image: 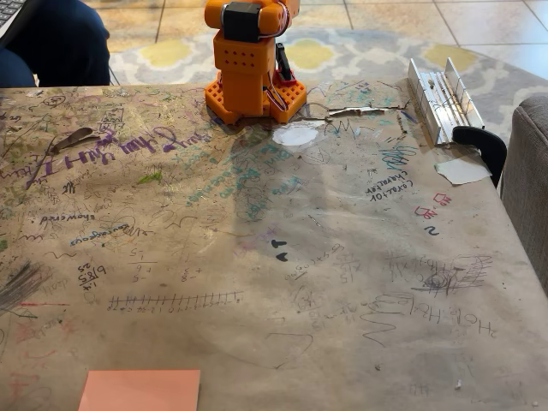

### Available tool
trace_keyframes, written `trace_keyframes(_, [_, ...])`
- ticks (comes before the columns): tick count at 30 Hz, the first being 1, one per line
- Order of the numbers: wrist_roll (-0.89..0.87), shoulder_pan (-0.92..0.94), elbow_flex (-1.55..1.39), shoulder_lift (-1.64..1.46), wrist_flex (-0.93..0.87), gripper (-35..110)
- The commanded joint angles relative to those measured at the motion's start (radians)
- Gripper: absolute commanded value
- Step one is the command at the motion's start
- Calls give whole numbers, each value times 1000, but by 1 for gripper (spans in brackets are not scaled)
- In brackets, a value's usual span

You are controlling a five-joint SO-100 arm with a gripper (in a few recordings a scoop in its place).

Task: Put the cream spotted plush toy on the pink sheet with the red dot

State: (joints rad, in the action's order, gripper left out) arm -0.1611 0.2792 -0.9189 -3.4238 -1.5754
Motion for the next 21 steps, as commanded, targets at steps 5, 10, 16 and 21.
trace_keyframes(5, [-6, -14, -32, 41, -2, 0])
trace_keyframes(10, [291, -60, -673, 48, 104, 40])
trace_keyframes(16, [781, -31, -1589, 48, 377, 47])
trace_keyframes(21, [793, 3, -1479, 44, 307, 46])
